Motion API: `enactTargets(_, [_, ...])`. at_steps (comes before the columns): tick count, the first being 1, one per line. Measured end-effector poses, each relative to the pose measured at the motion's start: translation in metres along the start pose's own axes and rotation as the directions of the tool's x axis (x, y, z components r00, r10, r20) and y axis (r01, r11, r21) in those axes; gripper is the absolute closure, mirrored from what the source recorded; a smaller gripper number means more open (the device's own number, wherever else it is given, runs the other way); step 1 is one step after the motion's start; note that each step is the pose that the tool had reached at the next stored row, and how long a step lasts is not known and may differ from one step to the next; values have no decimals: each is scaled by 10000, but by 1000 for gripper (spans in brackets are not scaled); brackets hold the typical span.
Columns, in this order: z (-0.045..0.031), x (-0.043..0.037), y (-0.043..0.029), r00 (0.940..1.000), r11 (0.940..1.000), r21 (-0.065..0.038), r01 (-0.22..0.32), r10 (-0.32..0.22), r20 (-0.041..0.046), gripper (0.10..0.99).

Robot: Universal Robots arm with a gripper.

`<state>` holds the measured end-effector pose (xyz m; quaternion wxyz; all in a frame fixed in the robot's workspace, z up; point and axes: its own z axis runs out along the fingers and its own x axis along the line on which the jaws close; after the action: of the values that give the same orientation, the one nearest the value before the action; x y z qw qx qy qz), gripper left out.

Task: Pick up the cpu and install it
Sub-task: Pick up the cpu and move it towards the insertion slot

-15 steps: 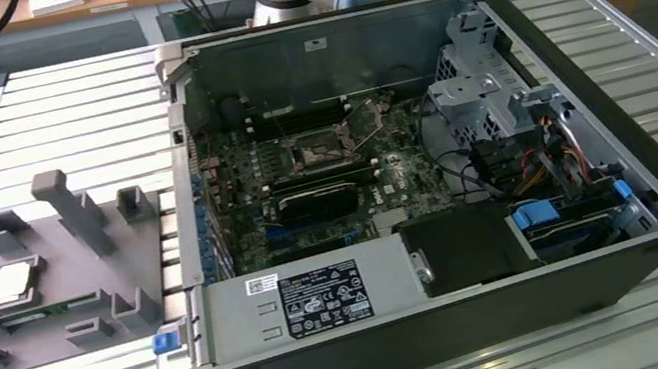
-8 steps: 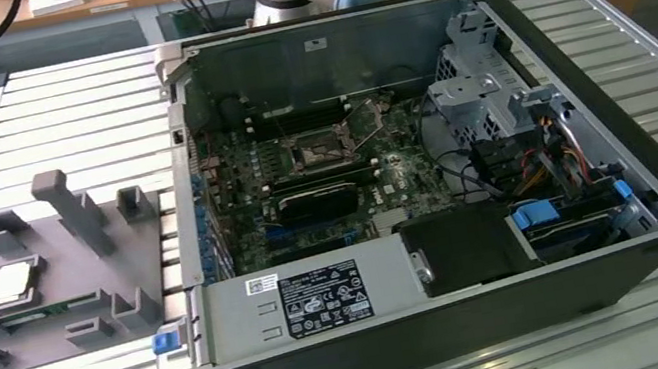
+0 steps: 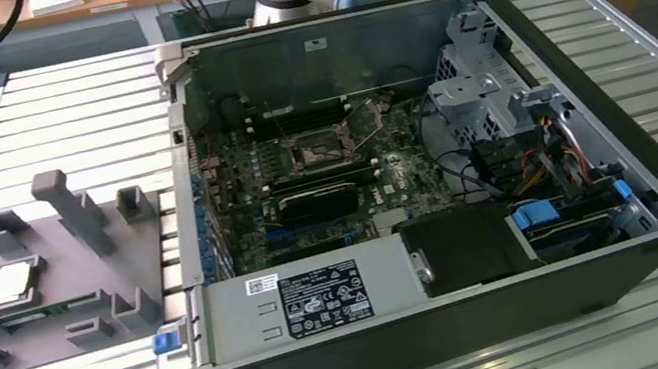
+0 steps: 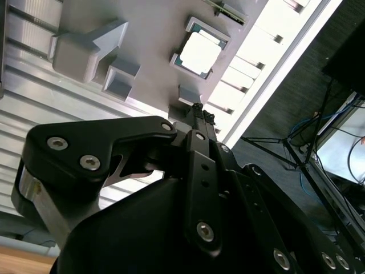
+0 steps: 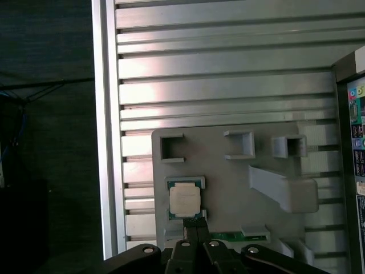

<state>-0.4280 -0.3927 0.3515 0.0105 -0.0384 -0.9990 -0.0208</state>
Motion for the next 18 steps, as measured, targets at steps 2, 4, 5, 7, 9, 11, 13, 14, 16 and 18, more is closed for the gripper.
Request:
enactTargets(2, [7,0,0,10000,10000,0,0,0,0,922])
enactTargets(4, [15,0,-1,10000,10000,0,0,0,0,855])
enactTargets(5, [19,0,-1,10000,10000,0,0,0,0,796])
enactTargets(7, [27,-1,-1,10000,10000,0,0,0,0,737])
enactTargets(9, [34,-1,-1,10000,10000,0,0,0,0,620])
enactTargets(11, [42,-1,-2,10000,10000,0,0,0,0,561])
enactTargets(13, [51,-1,-2,10000,10000,0,0,0,0,506])
enactTargets(14, [56,-1,-2,10000,10000,0,0,0,1,447])
enactTargets(16, [66,-2,-3,10000,10000,0,0,0,0,388])
enactTargets(18, [74,-2,-3,10000,10000,0,0,0,0,271])
